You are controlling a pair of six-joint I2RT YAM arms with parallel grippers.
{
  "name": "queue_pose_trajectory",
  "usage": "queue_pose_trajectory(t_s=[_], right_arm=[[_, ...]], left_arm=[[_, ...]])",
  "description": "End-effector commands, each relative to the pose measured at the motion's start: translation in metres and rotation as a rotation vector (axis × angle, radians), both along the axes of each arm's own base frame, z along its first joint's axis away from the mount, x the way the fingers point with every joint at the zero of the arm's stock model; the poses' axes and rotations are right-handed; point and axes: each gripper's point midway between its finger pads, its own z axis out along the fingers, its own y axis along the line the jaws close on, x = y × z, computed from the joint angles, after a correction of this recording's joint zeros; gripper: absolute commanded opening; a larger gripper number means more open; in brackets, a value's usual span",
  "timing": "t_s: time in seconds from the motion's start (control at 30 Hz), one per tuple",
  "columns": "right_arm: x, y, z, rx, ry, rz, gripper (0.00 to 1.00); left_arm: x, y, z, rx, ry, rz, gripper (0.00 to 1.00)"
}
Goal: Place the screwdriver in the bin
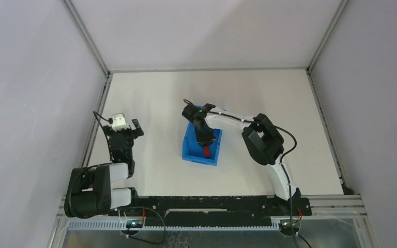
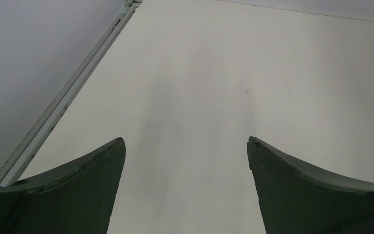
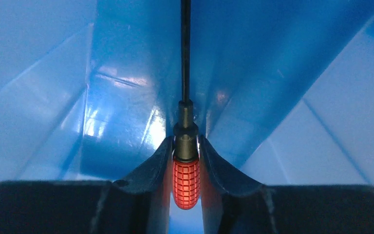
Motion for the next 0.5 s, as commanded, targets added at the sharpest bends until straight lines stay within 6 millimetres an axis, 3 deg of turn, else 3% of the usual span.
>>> queue_pose_trajectory(t_s=[0.0, 0.1, 0.2, 0.37, 0.43, 0.47], right_arm=[[0.018, 0.007, 0.007, 0.040, -0.082, -0.052, 0.37], [0.020, 0.008, 0.019, 0.050, -0.105, -0.053, 0.39], [0.023, 0.009, 0.045, 0.074, -0.150, -0.049, 0.40], [0.024, 0.009, 0.117, 0.152, -0.271, -0.029, 0.43], [0.022, 0.007, 0.150, 0.212, -0.325, -0.018, 0.52], [0.021, 0.005, 0.164, 0.237, -0.354, -0.011, 0.66]], left_arm=[[0.010, 0.002, 0.027, 0.003, -0.080, 0.003, 1.00], [0.010, 0.001, 0.026, 0.003, -0.079, 0.003, 1.00], [0.010, 0.001, 0.026, 0.002, -0.078, 0.003, 1.00], [0.010, 0.002, 0.026, 0.002, -0.080, 0.003, 1.00], [0.010, 0.002, 0.026, 0.002, -0.078, 0.003, 1.00], [0.010, 0.001, 0.026, 0.002, -0.079, 0.003, 1.00]])
